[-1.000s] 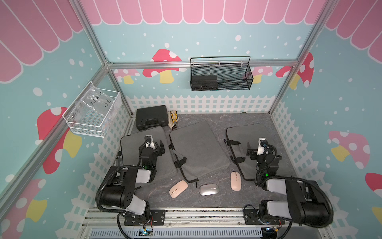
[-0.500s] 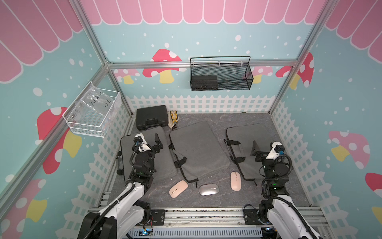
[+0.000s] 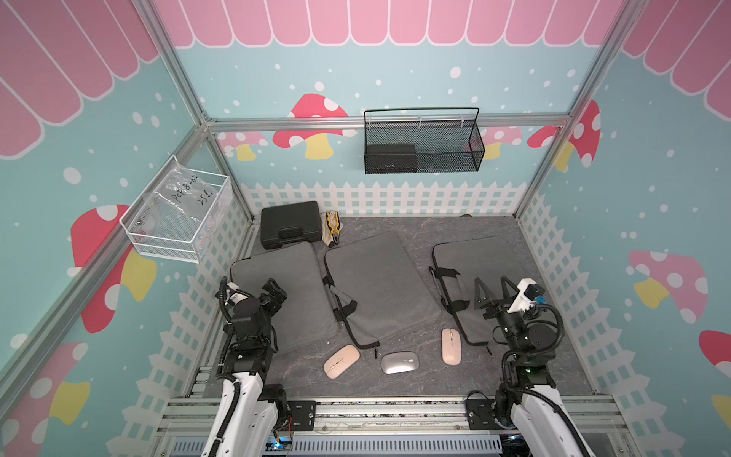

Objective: Put the mouse into the laptop bag
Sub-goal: Adjust the zippered laptop bag at the center of the board.

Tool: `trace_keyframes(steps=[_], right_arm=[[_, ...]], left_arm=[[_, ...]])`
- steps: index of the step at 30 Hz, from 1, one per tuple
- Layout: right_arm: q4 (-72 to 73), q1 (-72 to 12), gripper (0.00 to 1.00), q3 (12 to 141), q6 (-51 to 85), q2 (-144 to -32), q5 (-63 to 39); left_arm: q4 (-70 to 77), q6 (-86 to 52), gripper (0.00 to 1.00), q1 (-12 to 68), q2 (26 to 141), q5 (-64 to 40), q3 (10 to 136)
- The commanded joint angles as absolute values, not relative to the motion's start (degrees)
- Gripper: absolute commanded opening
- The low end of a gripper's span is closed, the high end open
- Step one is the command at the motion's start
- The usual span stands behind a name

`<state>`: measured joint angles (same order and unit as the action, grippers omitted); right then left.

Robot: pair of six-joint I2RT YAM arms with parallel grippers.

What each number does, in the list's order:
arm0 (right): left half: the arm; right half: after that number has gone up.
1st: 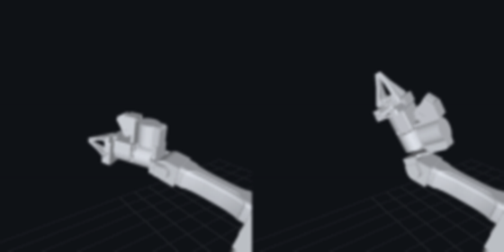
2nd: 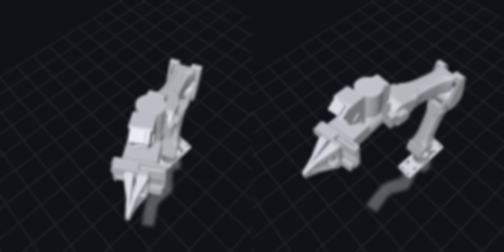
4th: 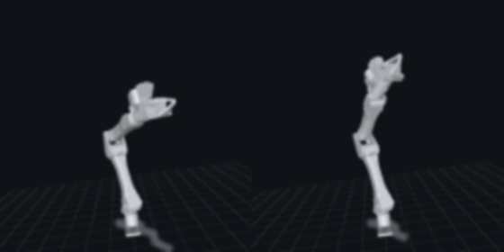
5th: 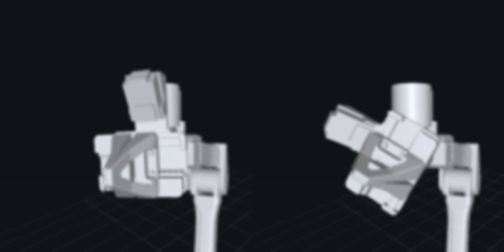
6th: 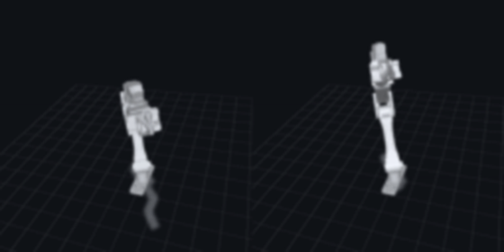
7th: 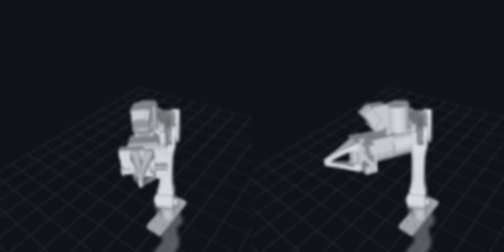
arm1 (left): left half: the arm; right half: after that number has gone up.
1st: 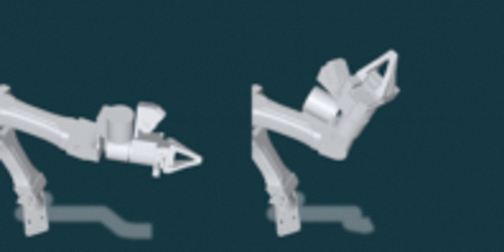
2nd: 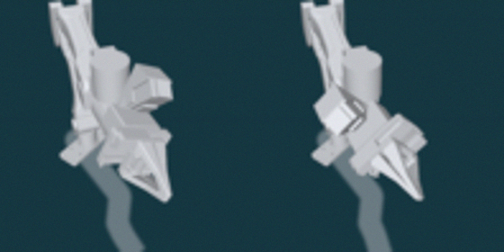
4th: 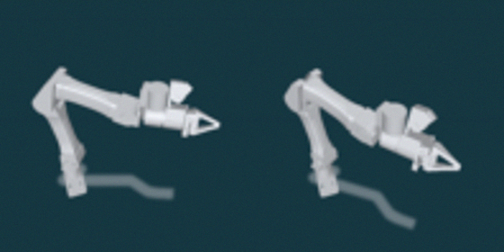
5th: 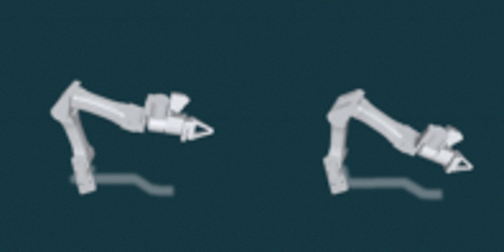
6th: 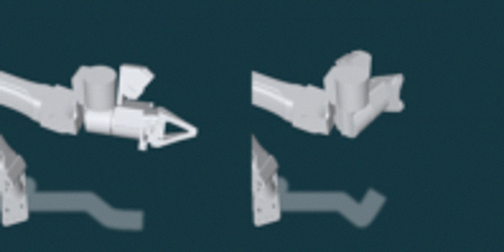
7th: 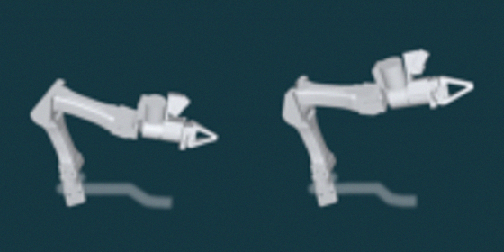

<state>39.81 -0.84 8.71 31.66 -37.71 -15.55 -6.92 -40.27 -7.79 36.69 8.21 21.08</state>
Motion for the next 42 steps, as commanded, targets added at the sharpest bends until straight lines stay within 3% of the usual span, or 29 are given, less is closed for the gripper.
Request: trace_keyframes(steps=[1, 7, 11, 17, 23, 28, 36, 42], right_arm=[[39.27, -8.59, 1.0, 14.0, 31.82, -46.68, -16.13], [38.46, -32.88, 0.94, 22.92, 29.79, -64.36, -2.13], [38.04, -45.37, 0.88, 28.89, 29.72, -75.01, 4.48], [35.26, -56.51, 0.79, 39.1, 30.77, -91.55, 9.58], [25.79, -61.37, 0.69, 53.62, 29.91, -105.7, 9.75], [24.55, -63.96, 0.69, 59.31, 29.01, -111.73, 9.79], [13.66, -63.74, 0.74, 68.6, 30.12, -121.79, 19.3], [11.95, -61.15, 0.73, 65.17, 32.57, -121.78, 22.47]], left_arm=[[-19.84, -45.7, 1.0, -8.5, 38.04, 0.55, 24.71], [-29.46, -48.34, 0.99, -8.55, 42.72, 0.76, 27.91], [-34.27, -49.53, 1.0, -8.7, 43.76, 6.5, 28.38], [-37.75, -48.3, 0.99, -9.12, 43.95, 15.17, 27.71], [-36.83, -47.03, 0.99, -9.35, 41.41, 17.95, 26.54], [-37.18, -47.55, 1.0, -9.53, 38.17, 20.03, 25.36], [-39.21, -49.62, 0.99, -9.52, 32.0, 23.02, 23.8], [-41.0, -51.47, 0.99, -9.57, 29.54, 25.53, 23.37]])
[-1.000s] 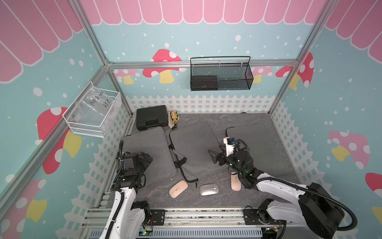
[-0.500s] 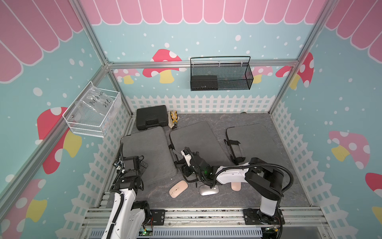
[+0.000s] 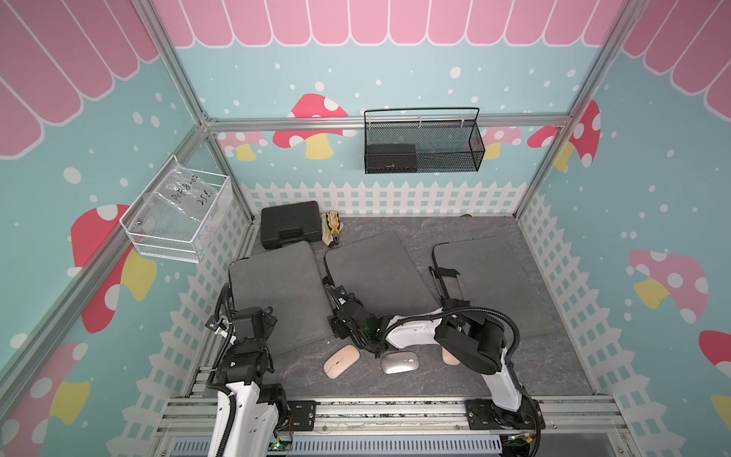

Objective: Put the mouse into the laptop bag
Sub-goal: Adjust the zippered laptop bag at the center of the board.

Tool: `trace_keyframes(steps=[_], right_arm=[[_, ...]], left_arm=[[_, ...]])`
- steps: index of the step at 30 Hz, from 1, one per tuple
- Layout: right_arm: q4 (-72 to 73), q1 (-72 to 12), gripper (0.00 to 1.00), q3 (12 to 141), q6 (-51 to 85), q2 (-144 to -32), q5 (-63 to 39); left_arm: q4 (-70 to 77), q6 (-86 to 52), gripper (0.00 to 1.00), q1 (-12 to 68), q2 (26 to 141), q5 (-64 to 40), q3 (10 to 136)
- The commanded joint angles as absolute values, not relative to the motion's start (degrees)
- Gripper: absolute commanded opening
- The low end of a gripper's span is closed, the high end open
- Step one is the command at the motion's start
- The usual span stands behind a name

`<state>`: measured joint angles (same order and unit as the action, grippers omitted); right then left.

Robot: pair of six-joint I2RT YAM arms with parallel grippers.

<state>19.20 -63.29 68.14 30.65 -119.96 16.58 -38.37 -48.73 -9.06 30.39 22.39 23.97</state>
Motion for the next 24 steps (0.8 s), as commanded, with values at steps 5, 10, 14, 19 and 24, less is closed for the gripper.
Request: trace_keyframes(steps=[5, 10, 14, 19, 24], right_arm=[[12.58, -58.76, 0.73, 58.84, 34.95, -119.52, 24.91], [13.36, -56.11, 0.73, 54.57, 35.24, -117.62, 24.77], [14.72, -54.82, 0.73, 51.95, 34.82, -115.51, 24.93], [16.12, -54.23, 0.74, 50.8, 33.37, -113.9, 23.75], [16.17, -54.21, 0.77, 51.16, 32.43, -112.71, 23.39]], left_arm=[[-43.25, -53.61, 0.99, -9.57, 29.2, 27.31, 23.8], [-43.99, -55.54, 1.0, -9.52, 30.12, 28.83, 23.97], [-45.71, -57.77, 0.99, -9.55, 31.37, 30.27, 24.52], [-46.71, -59.65, 0.99, -9.57, 32.86, 31.53, 24.89], [-48.25, -62.0, 0.99, -9.5, 34.27, 34.07, 25.44]])
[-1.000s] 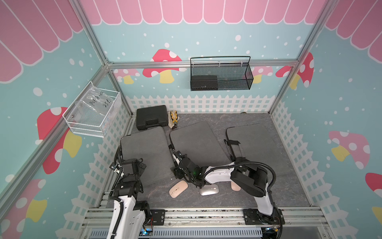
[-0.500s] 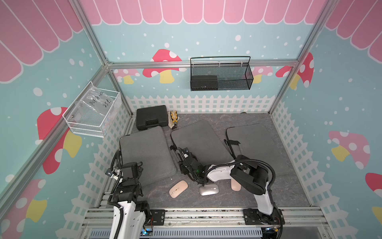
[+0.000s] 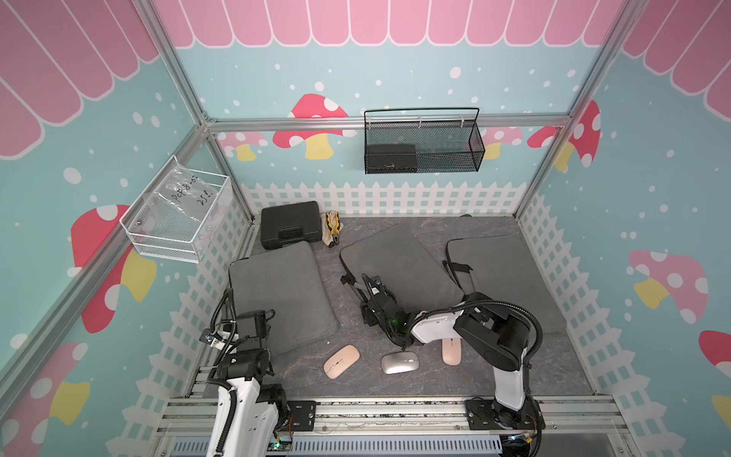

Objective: Put the mouse into the laptop bag
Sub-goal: Adjust the zippered laptop bag at the center of the board.

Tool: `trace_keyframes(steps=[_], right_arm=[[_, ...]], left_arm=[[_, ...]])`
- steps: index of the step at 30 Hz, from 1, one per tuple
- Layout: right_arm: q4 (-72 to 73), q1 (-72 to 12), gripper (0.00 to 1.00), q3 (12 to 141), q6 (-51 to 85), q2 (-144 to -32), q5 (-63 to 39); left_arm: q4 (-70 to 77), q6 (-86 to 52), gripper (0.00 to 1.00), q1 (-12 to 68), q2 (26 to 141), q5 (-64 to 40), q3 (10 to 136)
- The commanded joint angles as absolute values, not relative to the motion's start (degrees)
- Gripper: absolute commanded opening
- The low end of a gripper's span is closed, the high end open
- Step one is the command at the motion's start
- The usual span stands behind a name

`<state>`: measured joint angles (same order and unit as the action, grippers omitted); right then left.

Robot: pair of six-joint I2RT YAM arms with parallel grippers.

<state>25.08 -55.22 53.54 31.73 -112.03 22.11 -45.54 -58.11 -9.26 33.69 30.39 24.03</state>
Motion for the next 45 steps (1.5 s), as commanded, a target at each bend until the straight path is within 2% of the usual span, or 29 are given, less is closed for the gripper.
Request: trace_keyframes(steps=[1, 7, 8, 9, 16, 20, 24, 28, 33, 36, 45], right_arm=[[16.24, -54.22, 0.77, 51.38, 32.14, -112.22, 22.95], [16.26, -55.83, 0.84, 54.08, 28.95, -107.97, 20.54], [16.3, -56.51, 0.96, 54.43, 28.68, -106.59, 20.18], [16.29, -57.3, 0.99, 54.72, 28.44, -105.69, 19.93], [18.5, -64.83, 0.99, 55.89, 30.06, -103.15, 18.19], [21.33, -67.73, 0.98, 58.56, 31.85, -108.33, 15.25], [21.02, -68.01, 0.98, 63.34, 33.28, -117.16, 12.64], [19.68, -67.99, 0.96, 66.76, 33.92, -121.46, 12.0], [19.61, -67.94, 0.87, 67.78, 35.48, -123.87, 11.51], [20.38, -67.95, 0.75, 67.59, 35.68, -124.36, 11.07], [19.86, -64.68, 0.25, 63.91, 32.35, -120.23, 13.86]], left_arm=[[-48.94, -62.72, 0.99, -9.58, 34.67, 34.59, 25.64], [-49.31, -63.56, 0.99, -9.81, 38.02, 35.25, 26.49], [-49.31, -63.57, 0.99, -9.98, 38.97, 35.04, 26.78], [-49.37, -63.54, 0.99, -10.17, 39.71, 35.0, 27.06], [-49.53, -62.8, 0.99, -11.33, 41.19, 33.75, 27.52], [-49.17, -61.98, 0.99, -11.4, 39.32, 33.23, 27.12], [-48.69, -61.34, 0.99, -11.36, 37.16, 32.63, 26.32], [-48.28, -60.96, 0.99, -11.35, 35.44, 32.19, 25.68], [-47.88, -60.44, 0.99, -11.42, 34.55, 31.55, 25.4], [-47.64, -60.3, 0.99, -11.38, 34.58, 31.38, 25.31], [-44.59, -57.65, 0.99, -11.39, 35.4, 27.68, 24.83]])
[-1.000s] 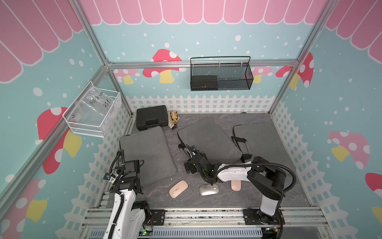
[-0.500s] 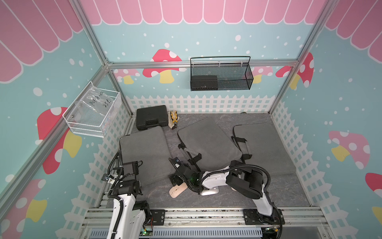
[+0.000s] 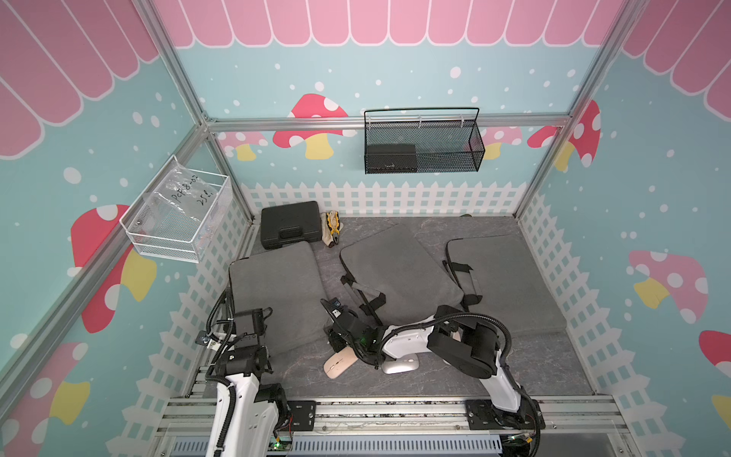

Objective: Put the mouse into the laptop bag
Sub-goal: Adjust the zippered laptop bag at the center of the board.

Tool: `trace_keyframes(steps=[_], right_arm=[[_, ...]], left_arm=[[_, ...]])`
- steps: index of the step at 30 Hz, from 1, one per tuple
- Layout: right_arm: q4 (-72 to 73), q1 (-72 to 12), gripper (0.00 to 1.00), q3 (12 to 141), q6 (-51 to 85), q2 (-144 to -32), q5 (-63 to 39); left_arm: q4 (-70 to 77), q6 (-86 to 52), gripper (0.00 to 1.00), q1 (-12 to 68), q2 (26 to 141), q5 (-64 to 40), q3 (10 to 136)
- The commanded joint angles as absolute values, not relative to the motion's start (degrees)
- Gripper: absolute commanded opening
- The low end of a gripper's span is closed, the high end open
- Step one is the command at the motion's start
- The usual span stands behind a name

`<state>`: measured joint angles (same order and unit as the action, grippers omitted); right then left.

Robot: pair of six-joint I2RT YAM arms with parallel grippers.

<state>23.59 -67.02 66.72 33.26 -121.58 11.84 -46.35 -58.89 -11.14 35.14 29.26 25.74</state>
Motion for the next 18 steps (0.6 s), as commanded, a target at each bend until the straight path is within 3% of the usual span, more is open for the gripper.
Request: trace_keyframes(steps=[1, 18], right_arm=[[19.86, -63.65, 0.22, 63.04, 31.66, -119.42, 14.26], [18.34, -48.79, 0.18, 62.4, 19.61, -114.78, 10.02]], left_arm=[[-44.1, -57.17, 0.99, -11.42, 35.51, 26.86, 24.79], [-38.8, -53.65, 0.99, -11.49, 33.26, 18.65, 22.59]])
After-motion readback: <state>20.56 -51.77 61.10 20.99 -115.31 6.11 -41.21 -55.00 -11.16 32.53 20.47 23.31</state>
